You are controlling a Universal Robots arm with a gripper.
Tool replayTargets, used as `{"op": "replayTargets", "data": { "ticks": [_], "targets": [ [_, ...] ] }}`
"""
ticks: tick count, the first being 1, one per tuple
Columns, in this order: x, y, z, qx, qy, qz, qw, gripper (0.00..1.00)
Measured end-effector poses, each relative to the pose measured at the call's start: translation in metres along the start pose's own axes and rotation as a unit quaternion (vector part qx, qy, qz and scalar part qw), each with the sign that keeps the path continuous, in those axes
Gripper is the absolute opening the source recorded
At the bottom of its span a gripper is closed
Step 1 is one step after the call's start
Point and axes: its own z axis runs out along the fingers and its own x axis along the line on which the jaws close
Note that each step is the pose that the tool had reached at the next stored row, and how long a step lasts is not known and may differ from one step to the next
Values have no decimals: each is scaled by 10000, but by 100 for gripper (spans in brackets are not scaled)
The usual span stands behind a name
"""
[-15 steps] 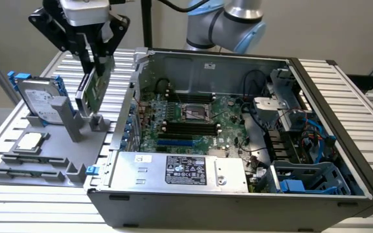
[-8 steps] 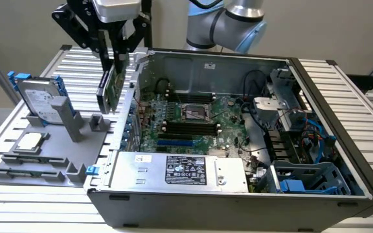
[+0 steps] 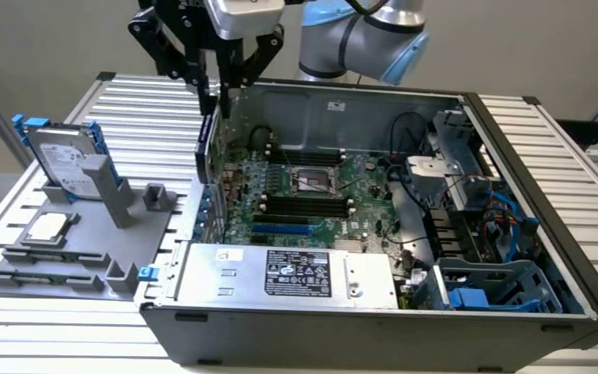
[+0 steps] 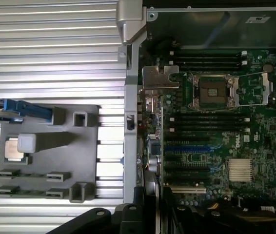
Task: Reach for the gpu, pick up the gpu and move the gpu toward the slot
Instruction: 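Pick up the gpu and move the gpu toward the slot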
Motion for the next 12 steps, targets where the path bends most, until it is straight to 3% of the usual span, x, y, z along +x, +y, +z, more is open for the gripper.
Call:
{"op": "replayTargets", "data": {
  "ticks": [12],
  "targets": [
    [-547,58,63,0,3,0,10000,26]
  ]
}}
